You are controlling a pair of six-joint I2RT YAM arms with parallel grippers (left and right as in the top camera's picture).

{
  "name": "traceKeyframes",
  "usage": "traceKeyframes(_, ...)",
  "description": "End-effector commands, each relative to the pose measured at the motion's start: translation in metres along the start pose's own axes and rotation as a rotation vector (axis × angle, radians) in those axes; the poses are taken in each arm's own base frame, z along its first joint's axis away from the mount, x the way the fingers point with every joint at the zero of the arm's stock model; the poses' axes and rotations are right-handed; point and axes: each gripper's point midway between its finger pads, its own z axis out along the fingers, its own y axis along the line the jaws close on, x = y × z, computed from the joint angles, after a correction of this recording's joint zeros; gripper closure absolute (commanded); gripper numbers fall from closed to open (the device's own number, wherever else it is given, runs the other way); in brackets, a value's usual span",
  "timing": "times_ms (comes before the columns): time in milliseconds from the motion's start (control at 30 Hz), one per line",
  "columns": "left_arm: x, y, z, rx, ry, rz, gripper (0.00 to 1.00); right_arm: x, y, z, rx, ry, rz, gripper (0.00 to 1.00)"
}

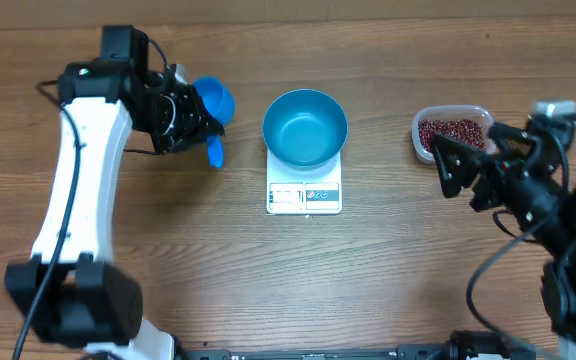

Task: Scoop item into bowl and weigh 150g on scale
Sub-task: 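Lift the blue scoop with left gripper toward the scale, then hand the blue scoop from left gripper to right gripper above scale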

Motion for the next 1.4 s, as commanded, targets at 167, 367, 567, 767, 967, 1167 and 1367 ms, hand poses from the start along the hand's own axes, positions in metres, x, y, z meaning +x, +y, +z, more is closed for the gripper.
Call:
traceKeyframes(167, 0.034, -0.073, -0.028, 0.122, -0.069, 0.078, 0.84, 0.004, 0.065, 0.000, -0.431, 0.087, 0.015, 0.00)
traceKeyframes(367, 0.053, -0.117, -0.001, 0.159, -0.054, 0.159, 0.89, 0.028, 0.088, 0.022, -0.696, 0.267, 0.129, 0.00)
traceKeyframes(567, 0.062, -0.123, 0.016, 0.134, -0.026, 0.156, 0.89, 0.077, 0.109, 0.068, -0.790, 0.509, 0.226, 0.00)
traceKeyframes(767, 0.062, -0.117, 0.047, 0.100, 0.037, 0.131, 0.90, 0.112, 0.128, 0.104, -0.767, 0.623, 0.225, 0.15)
traceKeyframes(967, 0.059, -0.116, 0.057, 0.105, 0.055, 0.133, 0.93, 0.112, 0.124, 0.126, -0.690, 0.650, 0.356, 0.20)
traceKeyframes(1167, 0.057, -0.116, 0.056, 0.110, 0.050, 0.148, 0.94, 0.104, 0.124, 0.133, -0.690, 0.628, 0.383, 0.08)
traceKeyframes(1367, 0.062, -0.120, 0.056, 0.133, 0.072, 0.149, 0.93, 0.106, 0.119, 0.138, -0.646, 0.620, 0.381, 0.41)
